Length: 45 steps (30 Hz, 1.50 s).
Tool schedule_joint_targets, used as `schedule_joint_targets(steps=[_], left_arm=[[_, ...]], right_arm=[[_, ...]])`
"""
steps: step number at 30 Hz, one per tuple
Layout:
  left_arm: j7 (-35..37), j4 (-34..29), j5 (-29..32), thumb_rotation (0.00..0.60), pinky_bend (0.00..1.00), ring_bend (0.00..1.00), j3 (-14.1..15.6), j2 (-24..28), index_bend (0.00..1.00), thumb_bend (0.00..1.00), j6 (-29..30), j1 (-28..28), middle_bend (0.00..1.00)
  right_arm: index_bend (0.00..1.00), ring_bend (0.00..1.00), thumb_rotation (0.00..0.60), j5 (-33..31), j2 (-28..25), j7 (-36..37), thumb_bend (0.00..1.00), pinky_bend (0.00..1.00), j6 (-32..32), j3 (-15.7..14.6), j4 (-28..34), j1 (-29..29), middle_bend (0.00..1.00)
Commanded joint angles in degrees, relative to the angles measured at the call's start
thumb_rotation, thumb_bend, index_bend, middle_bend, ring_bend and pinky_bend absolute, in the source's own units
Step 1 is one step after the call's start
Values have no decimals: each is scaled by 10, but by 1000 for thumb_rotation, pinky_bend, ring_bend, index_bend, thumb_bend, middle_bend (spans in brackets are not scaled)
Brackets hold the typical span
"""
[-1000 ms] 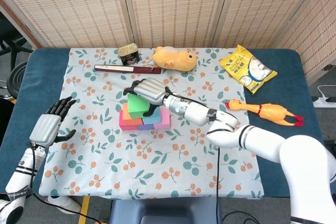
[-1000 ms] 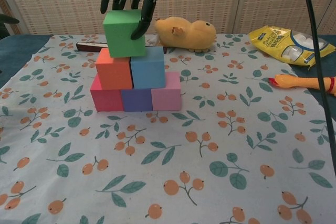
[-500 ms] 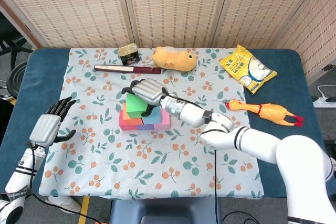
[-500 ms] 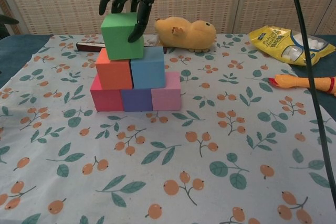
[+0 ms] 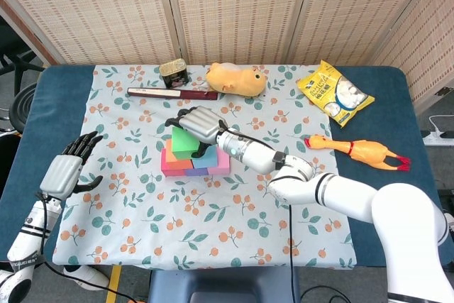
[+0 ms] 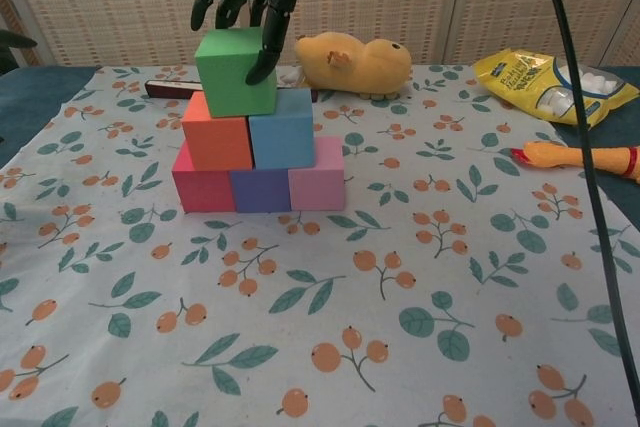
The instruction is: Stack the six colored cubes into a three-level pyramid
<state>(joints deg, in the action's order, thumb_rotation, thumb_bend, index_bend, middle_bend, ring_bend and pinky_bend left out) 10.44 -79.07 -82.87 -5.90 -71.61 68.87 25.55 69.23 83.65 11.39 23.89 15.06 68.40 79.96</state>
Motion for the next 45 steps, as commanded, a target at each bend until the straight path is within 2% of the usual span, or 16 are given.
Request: schedule_joint_targets(steps=[1,39,42,45], left_arm=[[2,1,0,600,145,0,0,0,13,297,0,0,0],[5,6,0,600,145,0,1,-2,4,296,-5,3,0],[6,7,0,600,145,0,0,-3,4,296,-5,3,0],[6,8,-1,600,145,0,0,-3,4,296,-3,3,0]], right_arm=[[162,113,600,-5,-1,-7,151,199,0,0,2,0,352],[146,103,600,-48,-1,-49,151,162,-6,4,16,-4,352],[97,83,600,-48,-1,-50,150,138,-8,3,16,-4,341],[29,57,600,-47,-2,-49,150,110,-6,5,17,-5,290]])
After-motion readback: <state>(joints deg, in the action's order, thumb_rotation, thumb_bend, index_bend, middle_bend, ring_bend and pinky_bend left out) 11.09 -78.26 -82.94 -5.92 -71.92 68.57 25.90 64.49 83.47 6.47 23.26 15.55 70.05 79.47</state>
